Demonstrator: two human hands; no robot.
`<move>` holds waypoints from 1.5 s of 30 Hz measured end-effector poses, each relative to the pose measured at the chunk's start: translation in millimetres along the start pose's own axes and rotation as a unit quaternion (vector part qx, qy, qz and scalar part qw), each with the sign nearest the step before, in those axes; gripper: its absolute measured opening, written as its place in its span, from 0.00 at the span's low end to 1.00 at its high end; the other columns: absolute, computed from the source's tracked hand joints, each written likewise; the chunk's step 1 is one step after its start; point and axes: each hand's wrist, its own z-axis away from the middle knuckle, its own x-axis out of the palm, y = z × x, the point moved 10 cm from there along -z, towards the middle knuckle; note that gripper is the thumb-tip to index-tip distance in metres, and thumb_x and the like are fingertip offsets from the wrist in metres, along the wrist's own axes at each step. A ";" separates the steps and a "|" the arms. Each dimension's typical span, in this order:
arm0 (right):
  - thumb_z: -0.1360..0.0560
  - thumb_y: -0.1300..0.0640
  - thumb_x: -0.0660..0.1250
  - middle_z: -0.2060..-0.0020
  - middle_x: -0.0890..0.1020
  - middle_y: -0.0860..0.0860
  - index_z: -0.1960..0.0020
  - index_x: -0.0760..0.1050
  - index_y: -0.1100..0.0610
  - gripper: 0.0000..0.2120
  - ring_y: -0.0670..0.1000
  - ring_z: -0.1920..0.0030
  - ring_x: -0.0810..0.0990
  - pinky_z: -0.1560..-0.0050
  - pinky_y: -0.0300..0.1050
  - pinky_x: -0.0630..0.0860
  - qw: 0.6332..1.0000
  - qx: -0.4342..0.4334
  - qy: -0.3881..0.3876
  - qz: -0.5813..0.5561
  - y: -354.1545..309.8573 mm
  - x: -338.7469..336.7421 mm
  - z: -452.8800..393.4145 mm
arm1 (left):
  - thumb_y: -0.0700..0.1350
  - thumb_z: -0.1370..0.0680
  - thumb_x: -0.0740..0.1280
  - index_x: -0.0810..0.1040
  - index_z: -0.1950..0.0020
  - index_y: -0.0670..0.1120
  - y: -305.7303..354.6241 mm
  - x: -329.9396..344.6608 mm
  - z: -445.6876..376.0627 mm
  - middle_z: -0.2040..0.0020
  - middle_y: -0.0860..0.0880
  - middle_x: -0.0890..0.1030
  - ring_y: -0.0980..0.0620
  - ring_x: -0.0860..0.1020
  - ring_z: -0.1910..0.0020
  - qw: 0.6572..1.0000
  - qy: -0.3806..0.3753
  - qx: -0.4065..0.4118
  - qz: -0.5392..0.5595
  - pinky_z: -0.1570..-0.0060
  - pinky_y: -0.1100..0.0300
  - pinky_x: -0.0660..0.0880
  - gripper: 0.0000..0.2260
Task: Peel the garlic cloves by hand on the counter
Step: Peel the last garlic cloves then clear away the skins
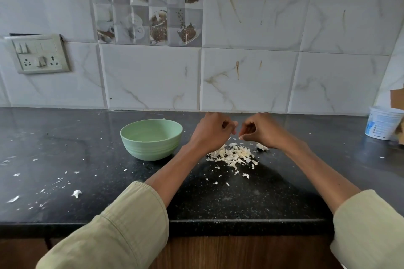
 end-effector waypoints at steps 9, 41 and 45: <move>0.27 0.59 0.81 0.65 0.84 0.42 0.63 0.80 0.47 0.13 0.35 0.65 0.81 0.61 0.29 0.72 0.994 0.018 -0.055 0.091 -3.4 20.3 -2.4 | 0.53 0.17 0.67 0.86 0.60 0.51 1.6 -4.9 0.0 0.64 0.55 0.85 0.58 0.82 0.63 1.000 0.022 0.001 -0.007 0.56 0.52 0.83 0.15; 0.24 0.62 0.76 0.52 0.88 0.61 0.43 0.82 0.63 0.11 0.53 0.54 0.86 0.47 0.43 0.84 0.886 0.039 0.081 -0.455 -25.7 -27.6 4.3 | 0.46 0.23 0.78 0.87 0.48 0.46 -1.5 -33.6 -1.1 0.60 0.50 0.88 0.55 0.86 0.60 0.957 0.095 -0.030 0.271 0.58 0.66 0.79 0.06; 0.22 0.61 0.76 0.54 0.89 0.59 0.44 0.82 0.62 0.09 0.53 0.55 0.86 0.49 0.45 0.83 0.909 0.017 0.104 -0.402 -29.8 -34.3 5.6 | 0.47 0.22 0.78 0.87 0.48 0.46 -6.9 -29.2 -1.8 0.57 0.48 0.88 0.56 0.84 0.58 0.946 0.074 -0.054 0.311 0.59 0.66 0.76 0.07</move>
